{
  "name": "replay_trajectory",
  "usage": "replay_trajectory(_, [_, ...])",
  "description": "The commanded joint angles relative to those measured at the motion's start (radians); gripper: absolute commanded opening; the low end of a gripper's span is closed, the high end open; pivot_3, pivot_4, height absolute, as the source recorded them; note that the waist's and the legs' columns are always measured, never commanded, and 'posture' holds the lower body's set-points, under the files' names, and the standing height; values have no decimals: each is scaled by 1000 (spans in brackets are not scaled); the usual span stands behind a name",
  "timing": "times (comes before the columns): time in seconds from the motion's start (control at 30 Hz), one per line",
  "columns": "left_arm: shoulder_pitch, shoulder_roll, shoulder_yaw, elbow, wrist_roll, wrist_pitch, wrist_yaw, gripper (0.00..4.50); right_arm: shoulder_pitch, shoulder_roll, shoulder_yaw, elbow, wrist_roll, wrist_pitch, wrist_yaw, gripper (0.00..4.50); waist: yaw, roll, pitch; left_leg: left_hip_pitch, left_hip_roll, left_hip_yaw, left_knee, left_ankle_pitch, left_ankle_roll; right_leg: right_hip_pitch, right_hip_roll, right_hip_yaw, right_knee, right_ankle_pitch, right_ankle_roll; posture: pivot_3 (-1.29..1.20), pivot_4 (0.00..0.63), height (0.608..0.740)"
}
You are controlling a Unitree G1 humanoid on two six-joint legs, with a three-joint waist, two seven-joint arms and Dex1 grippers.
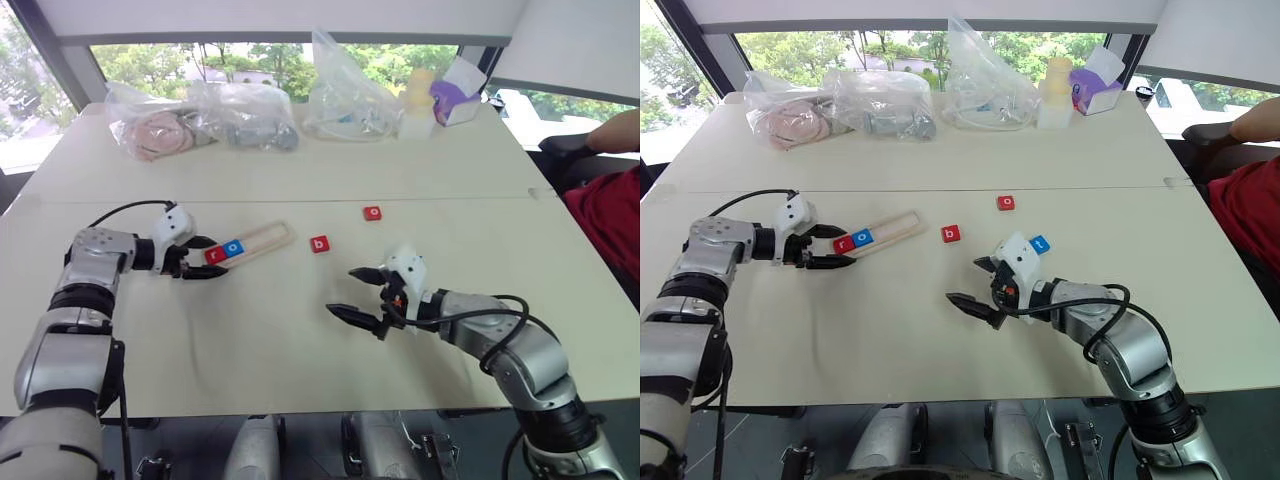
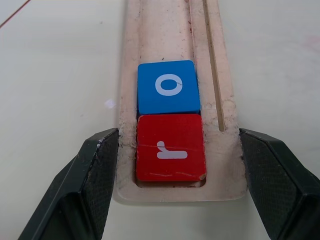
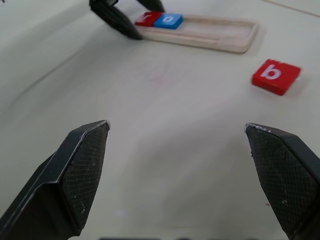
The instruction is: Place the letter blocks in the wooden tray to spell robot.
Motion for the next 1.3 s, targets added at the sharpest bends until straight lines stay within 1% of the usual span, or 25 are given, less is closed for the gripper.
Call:
replay_trajectory(0.03, [69, 17, -10, -156, -27, 20, -81, 3114, 6, -7, -78, -28, 29, -5, -14, 4500, -1, 0, 0, 0, 0, 0, 0, 0, 0, 0, 0, 0, 0, 0, 0, 0, 150, 740])
replay_trajectory(0.13, [176, 79, -5, -385, -73, 101, -153, 3114, 25, -38, -142, -19, 27, -10, -17, 4500, -6, 0, 0, 0, 1, 0, -1, 0, 0, 0, 0, 0, 0, 0, 0, 0, 150, 740])
replay_trajectory(0.23, [223, 95, -3, -506, -96, 156, -156, 3114, 35, -52, -165, -14, 31, -14, -16, 4500, -4, 0, 0, 1, 1, 0, -1, 0, 0, -1, 0, 0, 1, 0, 0, 0, 150, 740])
replay_trajectory(0.3, [223, 77, -10, -540, -100, 177, -139, 3114, 33, -53, -161, -2, 26, -21, -14, 4500, -1, 0, 0, 1, 1, -1, -1, 0, 0, -1, 1, 0, 2, 0, 0, 0, 150, 740])
replay_trajectory(0.47, [196, 41, -37, -521, -79, 171, -119, 3114, 6, -42, -131, 1, 11, -24, -28, 4500, -1, 0, 0, 0, 0, -1, 2, 0, 0, 0, 1, 1, 2, 0, -1, 0, 150, 740])
replay_trajectory(0.6, [180, 34, -58, -492, -70, 140, -124, 3114, 9, -40, -123, -2, 10, -26, -32, 4500, -5, 0, 0, 0, 0, -1, 1, 0, 0, 0, 2, 0, 2, 0, 0, 0, 150, 740])
replay_trajectory(0.93, [105, 9, -98, -335, -38, 17, -150, 3114, 8, -24, -93, 2, -10, -36, -48, 4500, -2, 0, 0, 0, 0, -2, 0, 0, 0, -1, 2, 0, 2, 0, 0, 0, 150, 740])
replay_trajectory(1.0, [94, 2, -100, -305, -32, -14, -153, 4164, 9, -20, -86, -1, -14, -36, -52, 4500, -2, 0, 0, 0, 0, -2, 0, 0, 0, -1, 2, 0, 2, 0, 0, 0, 150, 740])
replay_trajectory(1.03, [86, -2, -100, -289, -28, -25, -152, 4471, 10, -18, -83, -1, -16, -35, -54, 4500, -2, 0, 0, 0, 0, -2, 0, 0, 0, -1, 2, 0, 2, 0, 0, 0, 150, 740])
replay_trajectory(1.1, [75, -6, -100, -266, -22, -42, -149, 4471, 10, -15, -78, -2, -21, -35, -58, 4500, -2, 0, 0, 0, 0, -2, 1, 0, 0, -1, 2, 0, 2, 0, 0, 0, 150, 740])
replay_trajectory(1.2, [72, 0, -89, -255, -3, -74, -99, 4471, 10, -8, -74, -3, -28, -35, -69, 4500, -3, 0, 0, 0, 0, -2, 0, 0, 0, -1, 2, 0, 2, 0, 0, 0, 150, 740])
replay_trajectory(1.3, [84, 57, -59, -302, -27, -50, -115, 4471, -12, 32, -77, -8, -25, -24, -112, 4500, -7, 0, 0, 0, 0, -2, 1, 0, 0, -1, 2, 0, 3, 0, 0, 0, 150, 740])
